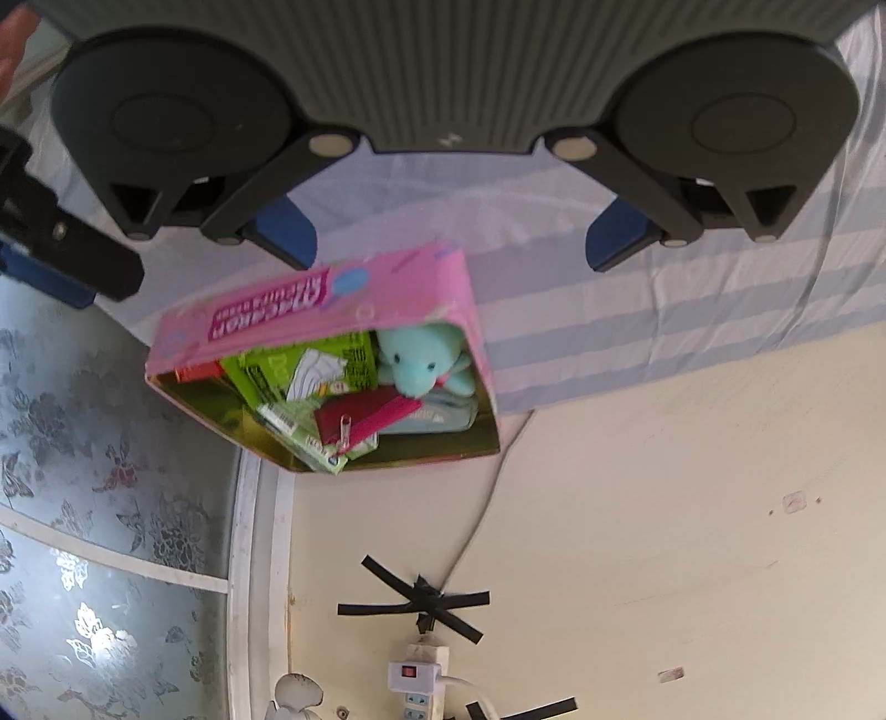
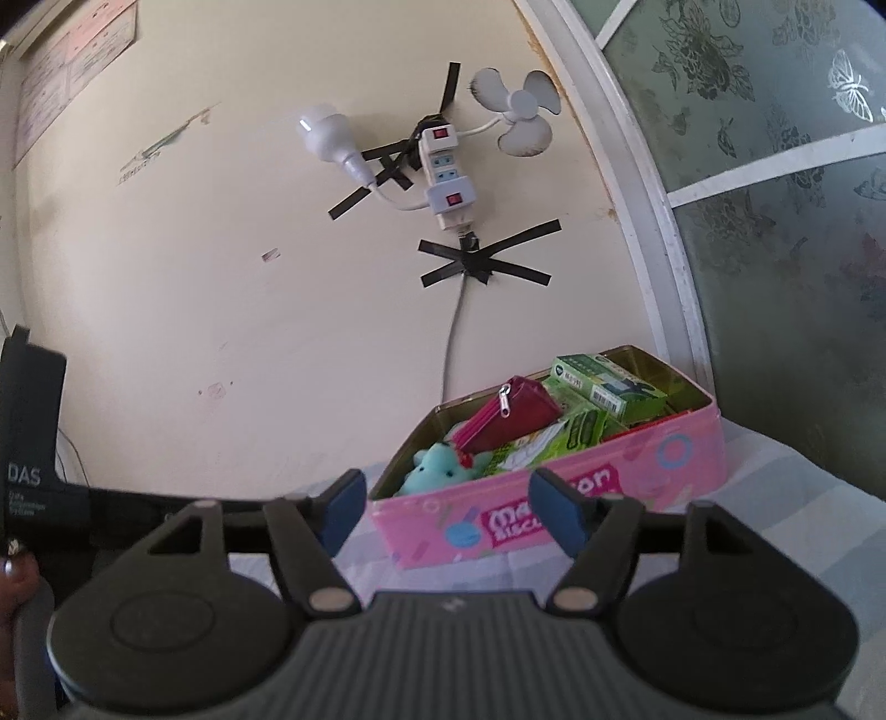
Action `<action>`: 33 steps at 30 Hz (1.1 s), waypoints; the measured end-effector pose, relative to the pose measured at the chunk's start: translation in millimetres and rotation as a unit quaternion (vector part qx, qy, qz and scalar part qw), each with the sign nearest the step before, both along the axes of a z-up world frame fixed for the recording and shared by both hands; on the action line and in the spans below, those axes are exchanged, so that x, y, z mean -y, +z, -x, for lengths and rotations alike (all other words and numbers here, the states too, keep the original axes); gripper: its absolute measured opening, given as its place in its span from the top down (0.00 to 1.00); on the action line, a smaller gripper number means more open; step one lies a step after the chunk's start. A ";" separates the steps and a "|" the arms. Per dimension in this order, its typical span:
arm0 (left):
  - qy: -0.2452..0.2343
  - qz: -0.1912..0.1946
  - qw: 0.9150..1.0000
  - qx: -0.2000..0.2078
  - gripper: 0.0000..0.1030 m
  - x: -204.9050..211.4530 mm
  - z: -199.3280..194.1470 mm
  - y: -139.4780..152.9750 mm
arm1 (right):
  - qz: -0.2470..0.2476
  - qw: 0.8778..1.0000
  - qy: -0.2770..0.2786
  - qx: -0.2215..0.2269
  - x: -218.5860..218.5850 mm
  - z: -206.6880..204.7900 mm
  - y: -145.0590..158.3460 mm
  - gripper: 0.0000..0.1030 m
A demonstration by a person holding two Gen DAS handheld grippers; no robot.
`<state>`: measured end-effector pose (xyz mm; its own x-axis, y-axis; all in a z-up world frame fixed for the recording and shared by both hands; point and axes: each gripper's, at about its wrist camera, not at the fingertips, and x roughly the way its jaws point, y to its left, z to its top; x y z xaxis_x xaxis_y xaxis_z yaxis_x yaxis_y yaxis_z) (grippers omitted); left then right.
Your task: Organize objects
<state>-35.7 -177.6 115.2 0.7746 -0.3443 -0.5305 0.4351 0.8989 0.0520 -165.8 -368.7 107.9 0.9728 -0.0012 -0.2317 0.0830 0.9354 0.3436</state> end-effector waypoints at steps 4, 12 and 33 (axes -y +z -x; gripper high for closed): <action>0.004 -0.003 1.000 -0.003 0.00 -10.9 16.7 -8.2 | 0.010 1.000 -0.001 -0.002 -8.2 11.2 -0.6 0.30; 0.021 -0.017 1.000 0.001 0.00 -21.9 41.4 -21.4 | 0.019 1.000 0.001 -0.012 -18.3 22.6 -5.6 0.28; 0.063 -0.009 0.997 -0.039 0.00 -35.4 45.3 -38.8 | 0.012 0.999 0.006 -0.031 -29.3 22.4 -17.3 0.22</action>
<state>-81.0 -142.1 76.5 0.7671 -0.2360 -0.5965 0.3214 0.9462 0.0389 -188.1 -339.4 90.6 0.9565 0.0046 -0.2916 0.0914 0.9448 0.3147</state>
